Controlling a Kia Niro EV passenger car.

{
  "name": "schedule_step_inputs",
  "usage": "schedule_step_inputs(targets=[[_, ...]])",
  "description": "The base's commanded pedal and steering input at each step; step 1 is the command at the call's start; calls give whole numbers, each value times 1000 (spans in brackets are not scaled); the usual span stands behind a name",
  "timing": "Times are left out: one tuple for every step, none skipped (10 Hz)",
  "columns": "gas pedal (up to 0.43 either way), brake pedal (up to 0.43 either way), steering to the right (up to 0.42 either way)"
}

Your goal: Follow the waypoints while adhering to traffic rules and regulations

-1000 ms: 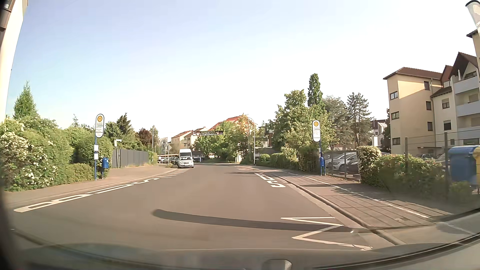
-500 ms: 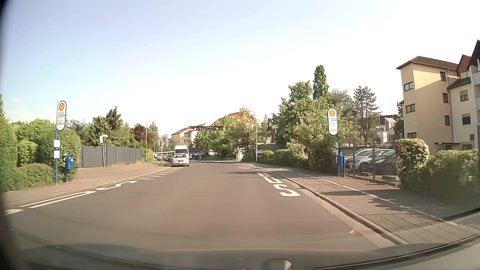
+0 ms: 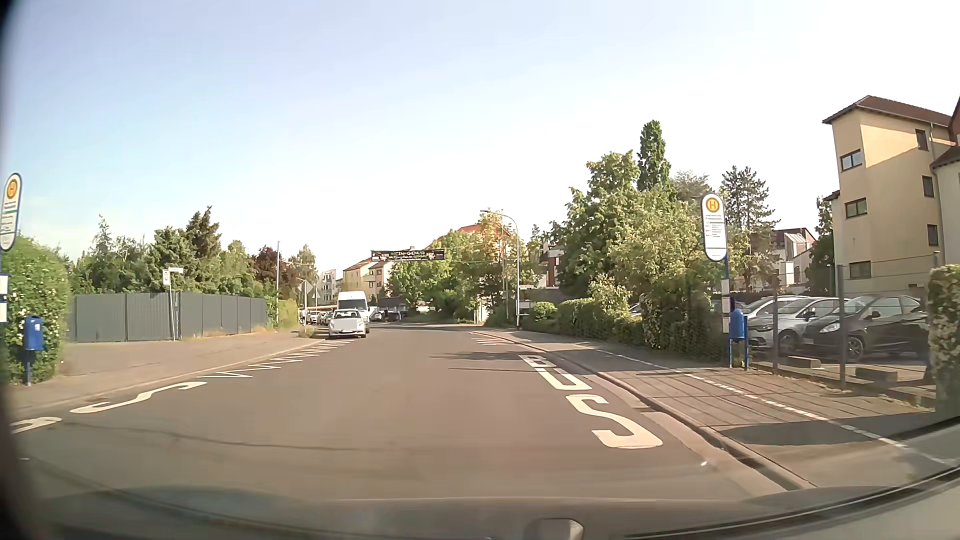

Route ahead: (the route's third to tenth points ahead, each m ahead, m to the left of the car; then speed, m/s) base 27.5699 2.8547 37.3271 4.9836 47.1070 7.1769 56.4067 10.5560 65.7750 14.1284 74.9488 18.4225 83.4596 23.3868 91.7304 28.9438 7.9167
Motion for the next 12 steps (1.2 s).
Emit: schedule_step_inputs(targets=[[28,12,-9],[28,12,-10],[28,12,-12],[28,12,-16],[28,18,-16],[28,12,-16],[28,12,-17],[28,12,-17],[28,12,-18],[28,12,-23],[28,12,-24],[28,12,-24]])
